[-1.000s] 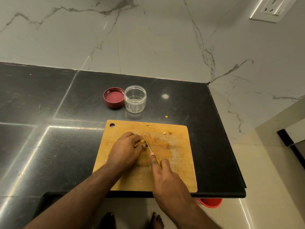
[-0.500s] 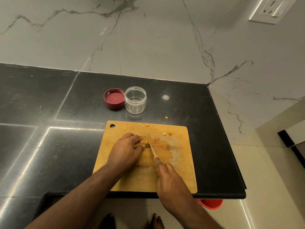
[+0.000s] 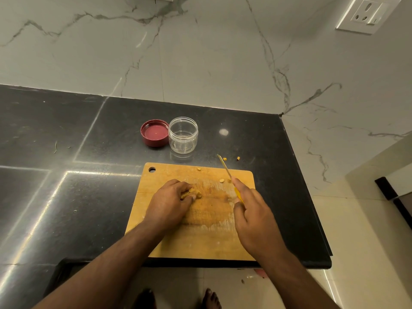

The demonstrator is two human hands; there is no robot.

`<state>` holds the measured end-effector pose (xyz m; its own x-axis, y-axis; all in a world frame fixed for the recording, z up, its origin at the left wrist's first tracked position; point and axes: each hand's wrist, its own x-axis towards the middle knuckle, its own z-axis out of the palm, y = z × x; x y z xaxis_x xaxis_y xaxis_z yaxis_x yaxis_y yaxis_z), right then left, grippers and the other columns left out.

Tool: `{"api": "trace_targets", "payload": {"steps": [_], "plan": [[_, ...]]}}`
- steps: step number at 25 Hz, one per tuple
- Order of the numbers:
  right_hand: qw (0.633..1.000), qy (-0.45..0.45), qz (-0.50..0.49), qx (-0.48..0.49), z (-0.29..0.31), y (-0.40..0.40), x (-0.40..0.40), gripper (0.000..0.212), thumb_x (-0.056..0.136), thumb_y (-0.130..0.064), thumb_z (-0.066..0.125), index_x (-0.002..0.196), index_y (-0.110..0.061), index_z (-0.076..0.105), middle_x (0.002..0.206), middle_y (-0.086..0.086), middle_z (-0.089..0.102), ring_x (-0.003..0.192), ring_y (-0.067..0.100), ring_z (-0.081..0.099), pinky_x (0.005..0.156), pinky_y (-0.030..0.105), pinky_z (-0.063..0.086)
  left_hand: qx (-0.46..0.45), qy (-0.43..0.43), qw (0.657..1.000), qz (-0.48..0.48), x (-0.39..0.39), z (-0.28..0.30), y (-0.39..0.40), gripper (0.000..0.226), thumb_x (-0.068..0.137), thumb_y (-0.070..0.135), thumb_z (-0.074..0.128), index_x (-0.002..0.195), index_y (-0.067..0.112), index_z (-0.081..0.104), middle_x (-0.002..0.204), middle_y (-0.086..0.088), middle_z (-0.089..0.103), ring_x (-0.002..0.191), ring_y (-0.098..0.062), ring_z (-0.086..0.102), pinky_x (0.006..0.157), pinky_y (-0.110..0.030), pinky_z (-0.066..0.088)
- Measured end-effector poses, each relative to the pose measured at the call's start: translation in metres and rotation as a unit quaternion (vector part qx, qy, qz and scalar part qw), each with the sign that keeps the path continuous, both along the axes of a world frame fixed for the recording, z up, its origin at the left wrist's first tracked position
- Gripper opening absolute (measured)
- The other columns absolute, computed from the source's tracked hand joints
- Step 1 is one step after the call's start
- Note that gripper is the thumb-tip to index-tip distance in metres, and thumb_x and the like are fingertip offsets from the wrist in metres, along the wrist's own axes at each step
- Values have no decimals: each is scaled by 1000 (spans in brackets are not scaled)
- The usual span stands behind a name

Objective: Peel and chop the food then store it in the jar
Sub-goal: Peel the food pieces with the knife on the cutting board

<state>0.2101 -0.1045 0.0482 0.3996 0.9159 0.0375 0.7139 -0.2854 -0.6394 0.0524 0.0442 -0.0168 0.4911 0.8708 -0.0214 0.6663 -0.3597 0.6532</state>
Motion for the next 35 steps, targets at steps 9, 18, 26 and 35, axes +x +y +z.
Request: {"api": "trace_targets", "payload": {"steps": [9, 18, 26, 35], "plan": [[993, 72, 40, -87, -12, -12, -20, 49, 103, -23, 41, 150, -36, 33, 143, -15, 43, 120, -5, 38, 105, 17, 35, -6, 4, 1000, 0, 1, -2, 2, 40, 94, 42, 64, 130, 26, 63, 121, 11, 61, 103, -5, 53, 83, -22, 45], [993, 29, 53, -100, -21, -14, -44, 52, 105, -27, 34, 154, -35, 19, 122, -12, 45, 100, 7, 51, 86, 21, 48, 11, 12, 1000, -1, 2, -4, 2, 40, 92, 45, 63, 127, 25, 65, 113, 10, 62, 99, -7, 55, 81, -26, 49], [991, 0, 61, -117, -20, -9, -51, 54, 104, -24, 33, 155, -32, 17, 118, -8, 45, 90, 10, 52, 80, 27, 50, 10, 17, 1000, 1, 3, 0, 0, 40, 93, 44, 64, 128, 25, 65, 113, 10, 62, 99, -7, 56, 81, -25, 50], [984, -5, 61, -165, -21, -17, -49, 56, 104, -21, 30, 155, -34, 11, 125, -6, 43, 97, 9, 51, 81, 23, 47, 14, 26, 999, 12, 4, 0, 1, 42, 93, 45, 62, 128, 21, 65, 113, 7, 63, 97, -8, 55, 78, -23, 45]]}}
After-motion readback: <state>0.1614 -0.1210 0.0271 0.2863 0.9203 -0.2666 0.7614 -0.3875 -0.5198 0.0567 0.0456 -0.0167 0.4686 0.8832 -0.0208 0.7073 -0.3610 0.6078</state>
